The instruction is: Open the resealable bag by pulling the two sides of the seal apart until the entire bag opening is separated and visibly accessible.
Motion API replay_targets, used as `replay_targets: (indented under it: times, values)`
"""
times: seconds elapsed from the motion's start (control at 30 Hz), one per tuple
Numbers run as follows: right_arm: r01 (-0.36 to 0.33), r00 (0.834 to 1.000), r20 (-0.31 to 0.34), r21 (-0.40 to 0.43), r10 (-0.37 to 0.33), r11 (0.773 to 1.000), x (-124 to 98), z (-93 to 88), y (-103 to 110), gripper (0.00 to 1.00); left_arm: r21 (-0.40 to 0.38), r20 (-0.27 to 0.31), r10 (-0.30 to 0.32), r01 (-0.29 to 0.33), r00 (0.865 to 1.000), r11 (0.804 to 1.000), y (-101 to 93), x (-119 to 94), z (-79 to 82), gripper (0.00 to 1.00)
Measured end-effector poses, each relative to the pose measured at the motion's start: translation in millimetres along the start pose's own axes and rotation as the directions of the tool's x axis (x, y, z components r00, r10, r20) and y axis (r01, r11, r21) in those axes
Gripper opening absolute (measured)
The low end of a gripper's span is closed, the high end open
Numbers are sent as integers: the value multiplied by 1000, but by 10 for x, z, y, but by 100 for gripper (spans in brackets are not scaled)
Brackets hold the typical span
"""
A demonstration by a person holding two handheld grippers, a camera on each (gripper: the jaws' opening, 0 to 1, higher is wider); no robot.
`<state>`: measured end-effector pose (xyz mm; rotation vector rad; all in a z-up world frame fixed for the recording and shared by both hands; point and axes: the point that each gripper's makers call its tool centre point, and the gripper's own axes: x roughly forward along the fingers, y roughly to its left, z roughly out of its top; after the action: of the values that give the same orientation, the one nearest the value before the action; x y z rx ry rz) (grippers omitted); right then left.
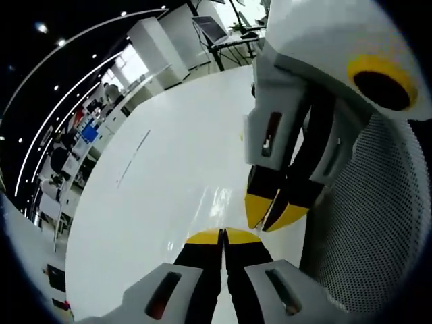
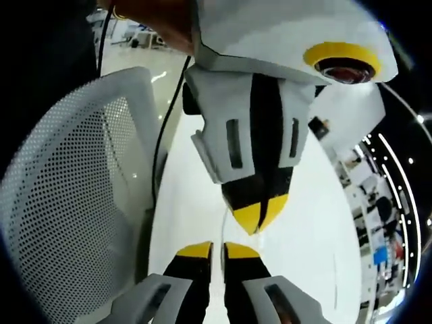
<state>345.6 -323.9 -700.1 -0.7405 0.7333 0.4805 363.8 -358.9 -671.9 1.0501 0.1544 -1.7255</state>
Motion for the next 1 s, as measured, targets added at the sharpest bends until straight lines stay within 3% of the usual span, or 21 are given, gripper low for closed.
replay_targets:
  times: [0.37, 0.57, 1.0]
  values:
    - [22, 1000, 10, -7, -22, 1000, -15, 28, -58, 0, 18, 98, 127, -129, 987, 991, 246, -121, 231, 0]
    - [23, 1000, 3, -4, -23, 1000, -25, 12, -72, 0, 71, 163, 206, -220, 965, 973, 371, -203, 434, 0]
    - [56, 998, 1, 11, -57, 998, -75, -23, -173, 0, 165, 188, 300, -331, 935, 929, 500, -320, 587, 0]
